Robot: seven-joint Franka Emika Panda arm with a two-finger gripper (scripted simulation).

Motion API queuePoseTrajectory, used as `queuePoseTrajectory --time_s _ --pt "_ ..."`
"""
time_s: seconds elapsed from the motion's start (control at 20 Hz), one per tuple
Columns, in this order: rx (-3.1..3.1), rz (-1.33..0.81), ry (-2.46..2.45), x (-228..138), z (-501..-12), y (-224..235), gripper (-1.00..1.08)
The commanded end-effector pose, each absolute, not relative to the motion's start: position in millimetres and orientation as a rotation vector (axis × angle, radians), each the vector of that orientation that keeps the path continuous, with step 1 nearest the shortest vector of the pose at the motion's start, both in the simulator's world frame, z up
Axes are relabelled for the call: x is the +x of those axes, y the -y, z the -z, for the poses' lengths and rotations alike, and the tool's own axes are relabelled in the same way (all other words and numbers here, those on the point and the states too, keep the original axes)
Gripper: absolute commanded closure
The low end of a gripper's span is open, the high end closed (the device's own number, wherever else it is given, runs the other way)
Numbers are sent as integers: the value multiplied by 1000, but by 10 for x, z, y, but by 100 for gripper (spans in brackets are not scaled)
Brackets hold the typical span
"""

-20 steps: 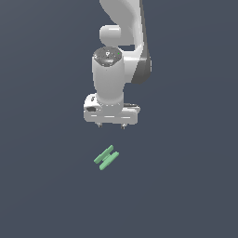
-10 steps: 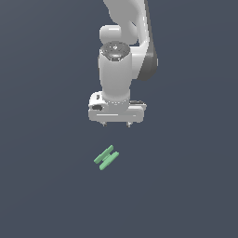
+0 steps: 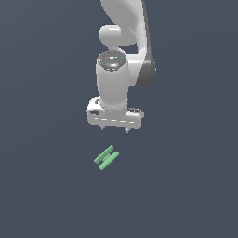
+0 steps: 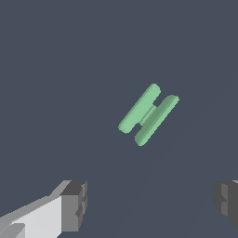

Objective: Pick up the object and move it to a goal position.

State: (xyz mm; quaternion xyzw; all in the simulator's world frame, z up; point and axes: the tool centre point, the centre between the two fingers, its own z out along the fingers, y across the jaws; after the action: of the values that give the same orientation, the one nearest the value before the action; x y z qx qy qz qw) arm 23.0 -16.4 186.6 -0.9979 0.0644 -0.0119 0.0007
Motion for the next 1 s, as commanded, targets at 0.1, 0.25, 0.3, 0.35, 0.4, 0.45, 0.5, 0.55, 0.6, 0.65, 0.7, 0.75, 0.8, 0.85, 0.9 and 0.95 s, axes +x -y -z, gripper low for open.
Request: queuePoseTrajectory --time_s 0.1,0.25,0.3,0.35,0.4,0.45,0.5,0.55,0.6,0.65,0.7,0.75,0.8,0.85,0.9,0.95 --pt "-3115 29 -354 328 -1707 224 -92" --pt "-3094 23 -485 410 -1565 278 -92" --pt "-3086 21 -534 439 -1511 298 -92" --pt "-3076 18 -584 468 -1455 319 -92" --pt "-3066 16 -634 497 -1397 341 -92" --pt "-3055 14 -684 524 -1340 362 -92" --pt "-3044 12 -734 551 -1281 384 -92" --pt "-3032 10 -783 577 -1223 405 -92" --pt "-3020 9 -829 601 -1166 426 -92" --pt "-3008 7 -873 623 -1112 446 -92" --pt "-2996 6 -915 643 -1061 465 -92" --pt "-2985 5 -953 662 -1012 482 -92" --pt "-2974 4 -989 678 -967 498 -92" --pt "-2964 3 -1022 693 -924 513 -92" --pt "-2954 2 -1053 707 -885 527 -92" --pt "-2945 2 -1081 719 -848 540 -92"
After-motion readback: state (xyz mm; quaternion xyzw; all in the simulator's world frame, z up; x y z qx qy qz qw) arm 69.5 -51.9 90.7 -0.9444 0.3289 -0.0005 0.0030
